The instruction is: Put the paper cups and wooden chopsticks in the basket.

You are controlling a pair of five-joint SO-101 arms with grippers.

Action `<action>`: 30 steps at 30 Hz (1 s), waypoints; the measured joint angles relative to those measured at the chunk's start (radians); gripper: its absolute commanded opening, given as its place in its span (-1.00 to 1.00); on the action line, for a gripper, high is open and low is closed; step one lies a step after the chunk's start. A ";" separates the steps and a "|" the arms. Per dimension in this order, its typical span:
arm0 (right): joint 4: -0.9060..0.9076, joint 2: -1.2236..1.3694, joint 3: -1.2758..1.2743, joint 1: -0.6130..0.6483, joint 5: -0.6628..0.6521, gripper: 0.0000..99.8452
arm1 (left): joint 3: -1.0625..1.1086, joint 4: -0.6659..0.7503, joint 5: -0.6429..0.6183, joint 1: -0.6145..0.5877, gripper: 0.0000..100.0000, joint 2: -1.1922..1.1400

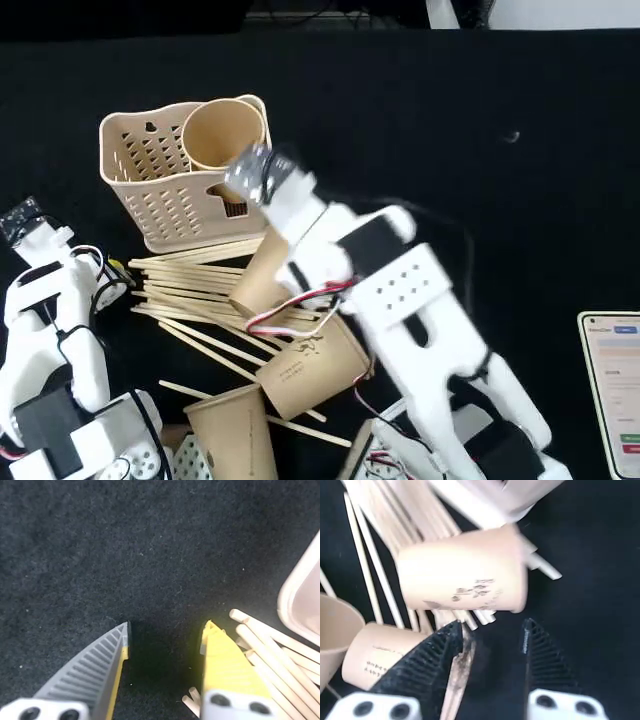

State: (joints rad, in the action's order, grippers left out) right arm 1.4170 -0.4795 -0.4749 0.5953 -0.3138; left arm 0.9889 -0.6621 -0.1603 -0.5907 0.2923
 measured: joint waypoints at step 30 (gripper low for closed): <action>-0.060 0.006 -0.149 0.020 -0.230 -0.98 | 0.000 0.000 0.000 0.000 -0.53 0.000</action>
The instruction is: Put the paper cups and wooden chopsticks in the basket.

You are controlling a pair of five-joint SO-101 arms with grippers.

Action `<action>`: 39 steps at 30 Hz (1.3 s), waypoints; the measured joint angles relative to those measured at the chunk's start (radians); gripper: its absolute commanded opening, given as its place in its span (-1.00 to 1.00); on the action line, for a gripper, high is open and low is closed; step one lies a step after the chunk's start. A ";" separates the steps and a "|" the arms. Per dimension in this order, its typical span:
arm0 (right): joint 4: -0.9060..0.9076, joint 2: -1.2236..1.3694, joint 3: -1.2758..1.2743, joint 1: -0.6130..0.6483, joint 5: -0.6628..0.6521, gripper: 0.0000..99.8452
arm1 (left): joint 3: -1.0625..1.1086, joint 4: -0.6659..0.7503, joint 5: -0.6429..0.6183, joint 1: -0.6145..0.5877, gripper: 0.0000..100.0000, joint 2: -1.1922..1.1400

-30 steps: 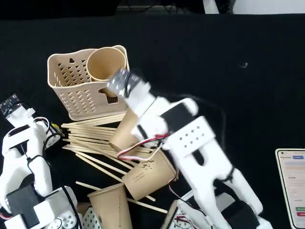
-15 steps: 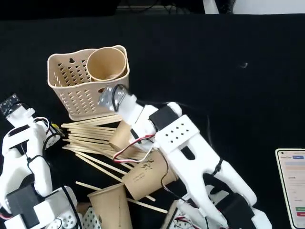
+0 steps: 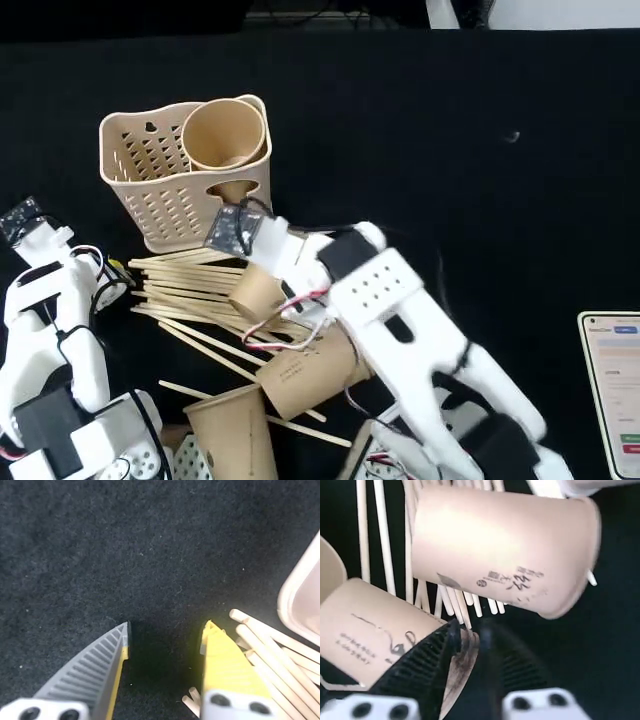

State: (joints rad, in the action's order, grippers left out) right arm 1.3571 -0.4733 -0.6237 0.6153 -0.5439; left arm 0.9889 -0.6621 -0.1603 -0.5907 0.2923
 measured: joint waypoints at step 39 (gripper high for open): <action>-0.434 -0.028 -0.235 -0.037 0.269 -0.48 | 0.000 0.000 0.000 0.000 -0.53 0.000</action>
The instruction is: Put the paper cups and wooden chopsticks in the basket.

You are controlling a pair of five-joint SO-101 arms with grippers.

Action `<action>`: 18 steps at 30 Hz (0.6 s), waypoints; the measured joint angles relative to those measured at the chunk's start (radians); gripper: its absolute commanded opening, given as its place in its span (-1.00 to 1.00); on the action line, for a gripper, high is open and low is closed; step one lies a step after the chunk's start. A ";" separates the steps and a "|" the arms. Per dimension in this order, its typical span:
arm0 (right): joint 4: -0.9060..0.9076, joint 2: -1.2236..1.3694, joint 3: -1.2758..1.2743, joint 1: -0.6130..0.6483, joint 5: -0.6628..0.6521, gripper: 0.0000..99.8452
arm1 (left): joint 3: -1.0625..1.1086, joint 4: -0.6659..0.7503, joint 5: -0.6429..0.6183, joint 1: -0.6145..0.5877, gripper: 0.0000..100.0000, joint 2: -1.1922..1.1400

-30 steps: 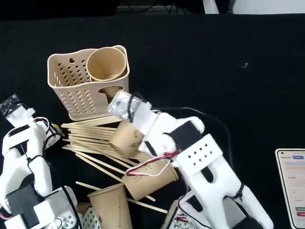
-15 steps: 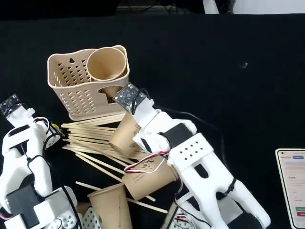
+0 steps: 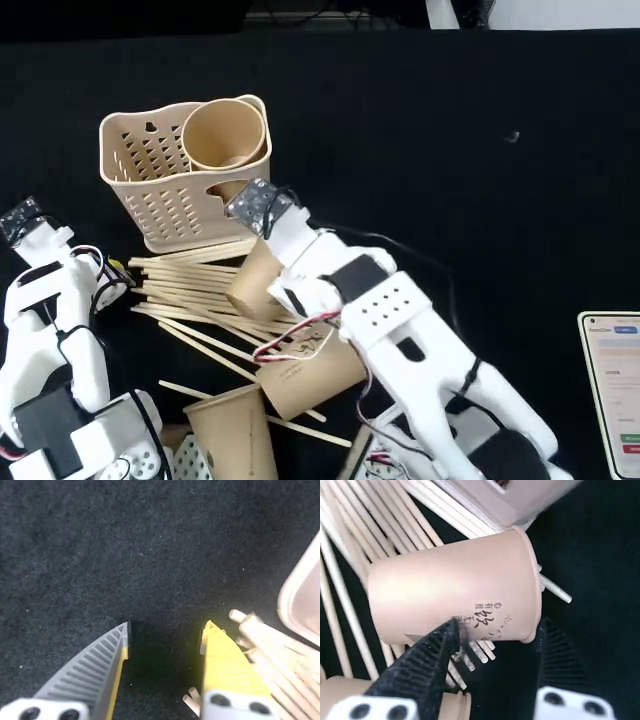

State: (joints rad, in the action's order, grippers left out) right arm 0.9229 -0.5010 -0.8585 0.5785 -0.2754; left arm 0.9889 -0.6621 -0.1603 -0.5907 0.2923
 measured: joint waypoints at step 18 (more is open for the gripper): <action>-0.031 0.049 0.014 0.035 0.149 -0.48 | 0.000 0.000 0.000 0.000 -0.53 0.000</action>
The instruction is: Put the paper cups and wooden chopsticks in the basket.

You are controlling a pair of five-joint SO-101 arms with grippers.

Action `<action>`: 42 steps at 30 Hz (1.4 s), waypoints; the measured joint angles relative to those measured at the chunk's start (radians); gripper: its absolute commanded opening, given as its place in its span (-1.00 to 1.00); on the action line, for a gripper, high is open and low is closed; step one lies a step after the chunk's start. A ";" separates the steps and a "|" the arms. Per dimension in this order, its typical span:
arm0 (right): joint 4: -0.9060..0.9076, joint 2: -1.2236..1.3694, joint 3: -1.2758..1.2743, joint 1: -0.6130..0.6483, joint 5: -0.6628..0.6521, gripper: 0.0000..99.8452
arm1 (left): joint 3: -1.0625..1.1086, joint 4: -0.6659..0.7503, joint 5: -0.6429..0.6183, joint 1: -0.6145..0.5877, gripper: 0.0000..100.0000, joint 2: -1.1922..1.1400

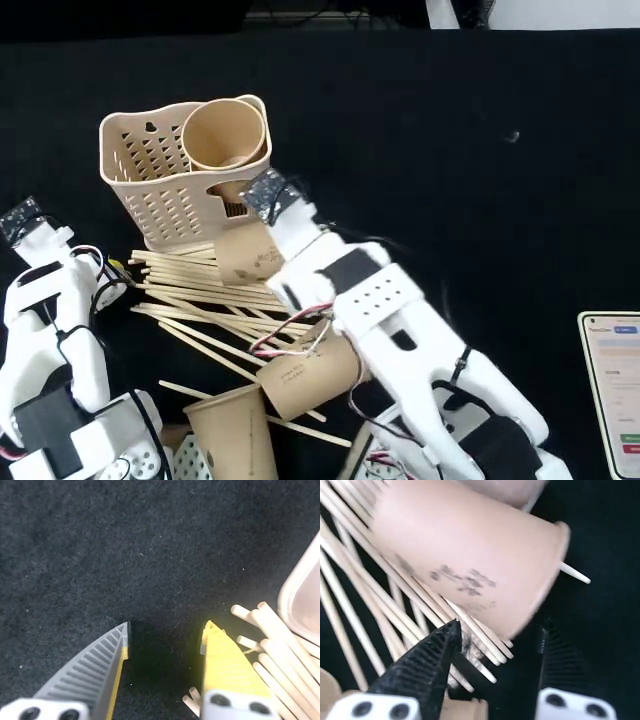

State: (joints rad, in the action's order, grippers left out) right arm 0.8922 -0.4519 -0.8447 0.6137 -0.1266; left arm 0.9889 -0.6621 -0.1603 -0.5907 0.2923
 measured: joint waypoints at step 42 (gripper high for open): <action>0.213 -0.769 -0.278 -0.279 -0.276 -0.98 | 0.000 0.000 0.000 0.000 -0.53 0.000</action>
State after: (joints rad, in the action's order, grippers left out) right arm 1.1055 -1.2206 -1.1224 0.3345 -0.4028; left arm 0.9889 -0.6621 -0.1603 -0.5907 0.2923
